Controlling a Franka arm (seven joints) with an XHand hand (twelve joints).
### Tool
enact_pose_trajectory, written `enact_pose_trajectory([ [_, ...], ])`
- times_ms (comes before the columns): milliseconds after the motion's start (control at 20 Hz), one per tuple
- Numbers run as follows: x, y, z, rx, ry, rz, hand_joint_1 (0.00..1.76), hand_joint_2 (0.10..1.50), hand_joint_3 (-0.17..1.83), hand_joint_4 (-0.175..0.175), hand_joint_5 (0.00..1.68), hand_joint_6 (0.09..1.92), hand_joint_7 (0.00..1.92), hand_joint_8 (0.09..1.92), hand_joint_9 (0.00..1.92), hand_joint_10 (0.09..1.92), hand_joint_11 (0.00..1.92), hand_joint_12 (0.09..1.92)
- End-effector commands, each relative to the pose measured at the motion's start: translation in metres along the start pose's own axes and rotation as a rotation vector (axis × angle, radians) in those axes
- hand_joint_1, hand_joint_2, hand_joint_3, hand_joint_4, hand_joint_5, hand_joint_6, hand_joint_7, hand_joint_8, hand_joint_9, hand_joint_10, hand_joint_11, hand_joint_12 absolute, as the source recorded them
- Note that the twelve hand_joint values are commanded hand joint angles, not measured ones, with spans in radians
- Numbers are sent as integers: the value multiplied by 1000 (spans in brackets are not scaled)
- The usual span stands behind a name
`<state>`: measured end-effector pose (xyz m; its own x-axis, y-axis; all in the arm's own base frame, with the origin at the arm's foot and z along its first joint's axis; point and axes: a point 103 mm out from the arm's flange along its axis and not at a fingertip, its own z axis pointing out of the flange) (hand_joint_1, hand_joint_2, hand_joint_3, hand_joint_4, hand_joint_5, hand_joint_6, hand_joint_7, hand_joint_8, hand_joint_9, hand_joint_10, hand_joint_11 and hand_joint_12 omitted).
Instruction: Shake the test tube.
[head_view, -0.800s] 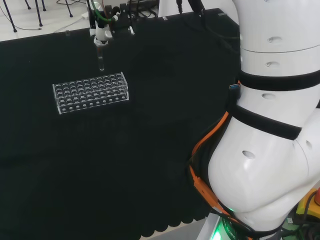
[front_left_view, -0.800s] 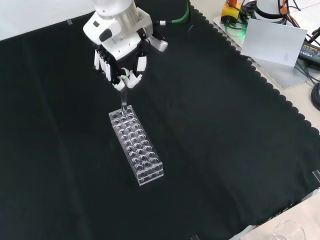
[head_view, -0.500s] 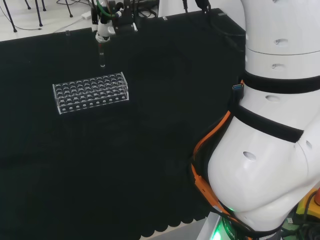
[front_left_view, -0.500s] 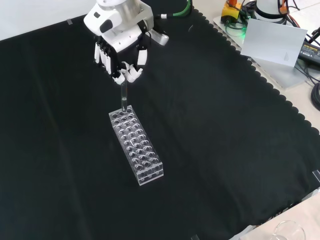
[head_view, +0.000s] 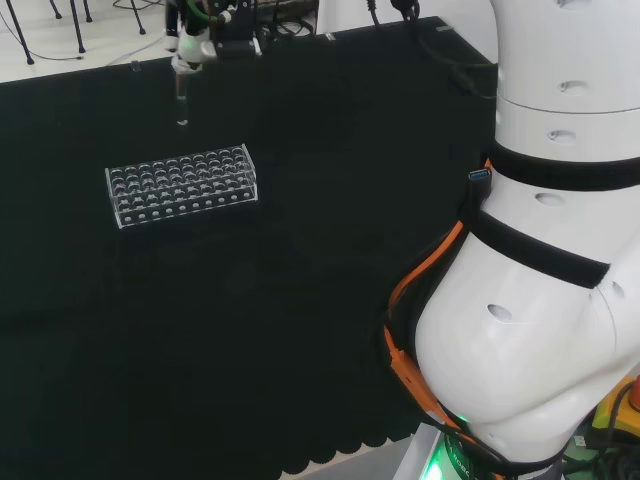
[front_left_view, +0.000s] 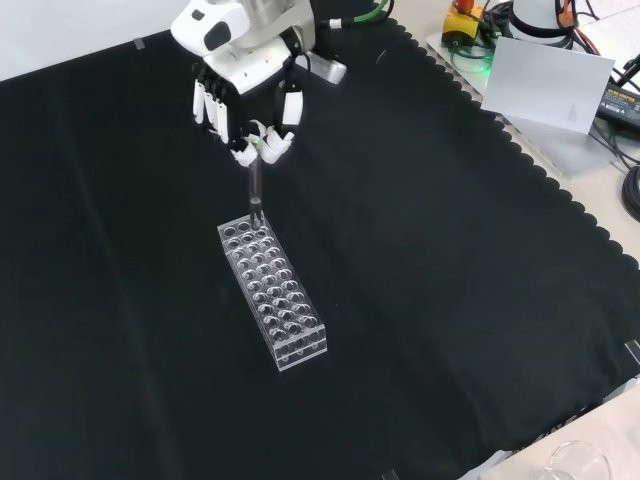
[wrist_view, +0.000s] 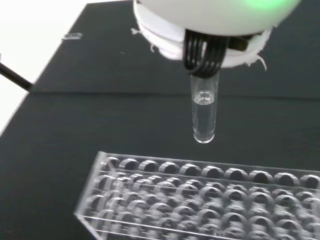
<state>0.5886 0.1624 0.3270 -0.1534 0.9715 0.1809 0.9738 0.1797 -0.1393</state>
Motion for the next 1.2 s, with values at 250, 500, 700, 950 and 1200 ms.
enact_pose_trajectory([
  [250,65,-3,-15,-7,47,-144,1432,670,557,-175,1301,546,1690,641,1310,596,1009,1176],
  [500,14,-9,-4,21,-69,-58,1432,670,558,-175,1301,545,1691,640,1311,595,1010,1176],
  [700,-51,-22,3,53,-174,59,1432,669,559,-175,1302,545,1691,639,1311,595,1010,1175],
  [950,-121,-43,-10,54,-250,206,1432,669,559,-175,1302,544,1692,638,1311,594,1010,1175],
  [1200,-132,-44,-22,35,-261,220,1432,668,560,-175,1303,543,1692,637,1312,594,1011,1174],
])
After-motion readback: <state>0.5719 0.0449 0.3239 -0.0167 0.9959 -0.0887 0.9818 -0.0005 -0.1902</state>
